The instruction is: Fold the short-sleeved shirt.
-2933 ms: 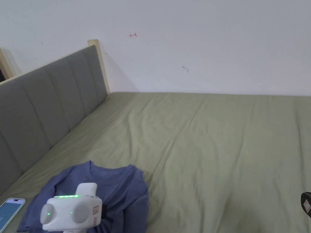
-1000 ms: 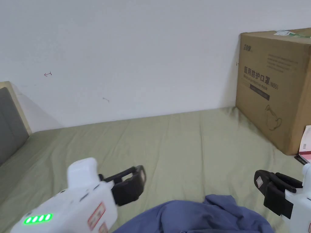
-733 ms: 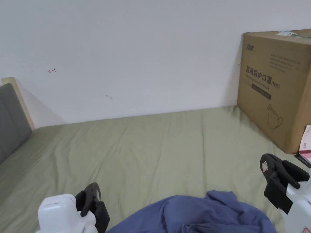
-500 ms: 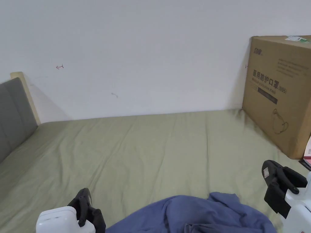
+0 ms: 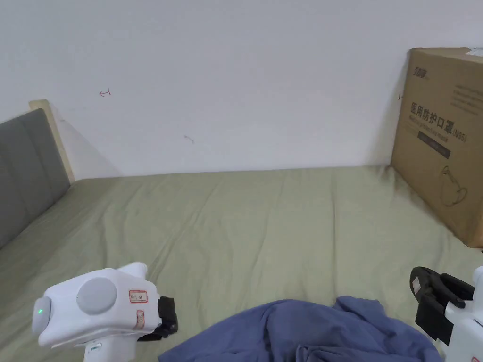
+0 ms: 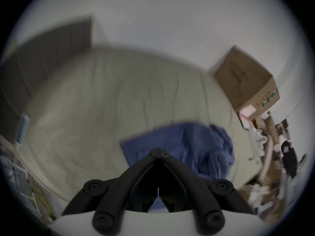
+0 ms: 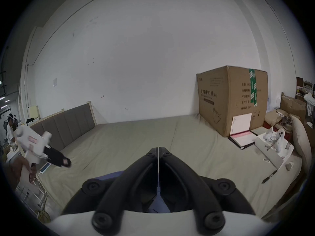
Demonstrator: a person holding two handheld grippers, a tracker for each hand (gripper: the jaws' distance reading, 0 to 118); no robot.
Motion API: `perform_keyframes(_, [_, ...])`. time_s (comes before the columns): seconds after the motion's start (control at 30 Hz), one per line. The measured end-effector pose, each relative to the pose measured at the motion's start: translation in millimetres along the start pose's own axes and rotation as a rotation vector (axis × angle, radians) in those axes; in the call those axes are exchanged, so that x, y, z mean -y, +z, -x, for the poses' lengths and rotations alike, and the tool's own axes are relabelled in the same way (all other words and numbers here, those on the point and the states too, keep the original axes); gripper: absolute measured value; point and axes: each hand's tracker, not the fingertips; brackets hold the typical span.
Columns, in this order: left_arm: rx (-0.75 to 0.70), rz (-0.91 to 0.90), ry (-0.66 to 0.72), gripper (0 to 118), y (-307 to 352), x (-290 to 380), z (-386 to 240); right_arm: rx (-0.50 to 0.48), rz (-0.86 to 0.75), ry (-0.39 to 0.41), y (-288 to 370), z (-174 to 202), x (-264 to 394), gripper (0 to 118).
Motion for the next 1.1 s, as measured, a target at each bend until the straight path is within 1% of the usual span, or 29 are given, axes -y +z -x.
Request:
perform_keyframes(0.03, [0.018, 0.025, -0.002, 0, -15, -2, 9, -0.004, 0.016, -0.003, -3, -2, 1, 1])
perform_keyframes(0.07, [-0.034, 0.029, -0.007, 1, -29, -2, 15, -0.011, 0.032, -0.008, -5, -4, 3, 1])
perform_keyframes(0.1, [-0.112, 0.025, 0.016, 30, -42, -4, 23, -0.015, 0.047, -0.014, -8, -7, 5, 1])
perform_keyframes(0.13, [-0.168, 0.036, 0.020, 73, -54, -7, 30, -0.015, 0.058, -0.016, -10, -9, 7, 1])
perform_keyframes(0.17, [-0.185, 0.044, 0.033, 106, -68, -8, 38, -0.012, 0.071, -0.017, -13, -10, 9, 1])
perform_keyframes(0.2, [-0.179, 0.049, 0.040, 115, -80, -7, 44, -0.005, 0.085, -0.015, -16, -11, 12, 1])
perform_keyframes(0.23, [-0.167, 0.042, 0.045, 113, -88, -8, 48, -0.001, 0.098, -0.014, -18, -13, 14, 1])
perform_keyframes(0.33, [-0.161, 0.054, 0.077, 113, -117, -6, 54, 0.002, 0.150, -0.024, -28, -16, 21, 1])
perform_keyframes(0.43, [-0.142, 0.068, 0.054, 113, -146, 6, 50, 0.008, 0.189, -0.029, -35, -16, 28, 1])
perform_keyframes(0.47, [-0.138, 0.084, 0.025, 115, -157, 9, 48, 0.008, 0.197, -0.031, -38, -16, 30, 1])
perform_keyframes(0.5, [-0.165, 0.099, -0.022, 115, -166, 17, 42, 0.008, 0.204, -0.034, -39, -15, 32, 1])
perform_keyframes(0.57, [-0.300, 0.062, -0.208, 115, -169, 36, 18, 0.001, 0.221, -0.040, -44, -15, 34, 1])
perform_keyframes(0.6, [-0.344, 0.052, -0.292, 114, -168, 48, 4, -0.005, 0.230, -0.042, -48, -15, 36, 1])
perform_keyframes(0.63, [-0.362, 0.028, -0.338, 110, -165, 56, -4, -0.014, 0.242, -0.040, -53, -17, 38, 1])
perform_keyframes(0.67, [-0.344, -0.031, -0.358, 100, -155, 61, -11, -0.028, 0.259, -0.041, -62, -19, 41, 1])
perform_keyframes(0.7, [-0.281, -0.045, -0.360, 77, -148, 65, -18, -0.036, 0.285, -0.052, -71, -23, 44, 1])
perform_keyframes(0.73, [-0.282, -0.058, -0.371, 55, -143, 66, -19, -0.058, 0.310, -0.070, -79, -27, 45, 1])
perform_keyframes(0.77, [-0.293, -0.080, -0.394, 35, -135, 69, -20, -0.079, 0.320, -0.085, -90, -31, 45, 1])
perform_keyframes(0.8, [-0.163, -0.066, -0.370, 4, -125, 70, -18, -0.083, 0.331, -0.086, -102, -35, 41, 1])
perform_keyframes(0.83, [-0.117, -0.111, -0.339, 4, -114, 74, -18, -0.103, 0.362, -0.094, -116, -37, 37, 1])
perform_keyframes(0.9, [-0.129, -0.210, -0.311, 4, -89, 77, -15, -0.131, 0.451, -0.088, -154, -41, 28, 2])
perform_keyframes(0.93, [-0.115, -0.251, -0.288, 4, -76, 79, -14, -0.117, 0.524, -0.069, -176, -42, 26, 10])
perform_keyframes(0.97, [-0.069, -0.276, -0.251, 4, -61, 82, -10, -0.078, 0.597, -0.060, -199, -43, 27, 40])
perform_keyframes(1.0, [-0.021, -0.290, -0.209, 4, -47, 83, -7, -0.070, 0.702, -0.082, -226, -47, 31, 87])
perform_keyframes(1.03, [-0.001, -0.296, -0.184, 4, -37, 86, -5, -0.080, 0.778, -0.114, -247, -53, 36, 102])
perform_keyframes(1.07, [0.017, -0.322, -0.167, 4, -26, 91, -2, -0.072, 0.841, -0.133, -268, -58, 44, 103])
perform_keyframes(1.1, [0.027, -0.345, -0.163, 4, -16, 95, 0, -0.035, 0.879, -0.136, -283, -62, 51, 103])
